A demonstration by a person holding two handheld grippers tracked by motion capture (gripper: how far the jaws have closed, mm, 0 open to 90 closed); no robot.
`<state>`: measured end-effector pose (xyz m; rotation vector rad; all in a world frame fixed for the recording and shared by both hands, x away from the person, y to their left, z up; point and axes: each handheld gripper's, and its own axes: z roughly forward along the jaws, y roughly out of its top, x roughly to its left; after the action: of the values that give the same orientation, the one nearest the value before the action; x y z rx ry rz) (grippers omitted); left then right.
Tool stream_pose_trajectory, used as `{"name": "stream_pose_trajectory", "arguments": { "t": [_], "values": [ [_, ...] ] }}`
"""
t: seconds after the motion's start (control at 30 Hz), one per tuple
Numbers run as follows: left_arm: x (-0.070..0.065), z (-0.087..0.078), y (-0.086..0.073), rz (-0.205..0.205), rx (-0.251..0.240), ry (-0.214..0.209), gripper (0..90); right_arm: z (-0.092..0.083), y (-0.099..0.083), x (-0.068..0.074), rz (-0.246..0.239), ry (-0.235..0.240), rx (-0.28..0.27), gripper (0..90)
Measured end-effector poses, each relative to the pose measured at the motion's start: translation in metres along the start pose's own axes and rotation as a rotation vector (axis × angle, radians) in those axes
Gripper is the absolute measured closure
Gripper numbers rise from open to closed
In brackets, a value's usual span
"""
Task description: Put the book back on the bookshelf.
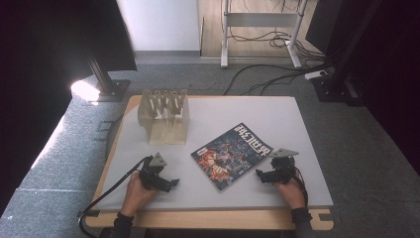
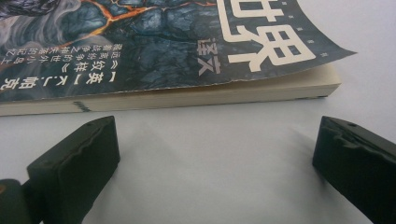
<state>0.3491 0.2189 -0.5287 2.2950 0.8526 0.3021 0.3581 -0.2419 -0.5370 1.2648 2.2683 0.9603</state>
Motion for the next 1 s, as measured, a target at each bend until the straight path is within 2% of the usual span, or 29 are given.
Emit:
{"name": "stream_pose_trajectory", "arguments": {
  "t": [0.53, 0.6, 0.63, 0.67, 0.77, 0.87, 1.0],
  "values": [
    [0.0, 0.0, 0.001, -0.014, 0.002, 0.003, 0.0, 0.0, 0.0, 0.0, 0.003, 0.002, 0.001, 0.0],
    [0.0, 0.0, 0.006, -0.006, 0.033, 0.002, 0.0, 0.0, 0.0, -0.001, 0.001, 0.003, 0.001, 0.2],
    [0.0, 0.0, 0.006, -0.006, 0.033, 0.002, 0.0, 0.0, 0.0, -0.001, 0.001, 0.003, 0.001, 0.2],
    [0.0, 0.001, 0.009, 0.008, 0.049, 0.003, 0.0, -0.001, 0.0, -0.001, 0.005, 0.005, -0.002, 0.6],
    [0.0, 0.003, 0.015, 0.011, 0.048, -0.024, 0.0, -0.002, 0.001, -0.002, 0.008, 0.008, 0.001, 1.9],
    [0.0, 0.005, 0.02, 0.025, 0.05, -0.026, 0.0, -0.004, 0.002, -0.003, 0.014, 0.019, -0.001, 2.0],
    [0.001, 0.007, 0.036, 0.026, 0.033, -0.043, 0.0, -0.008, 0.005, -0.004, 0.016, 0.023, -0.015, 0.9]
  ]
}}
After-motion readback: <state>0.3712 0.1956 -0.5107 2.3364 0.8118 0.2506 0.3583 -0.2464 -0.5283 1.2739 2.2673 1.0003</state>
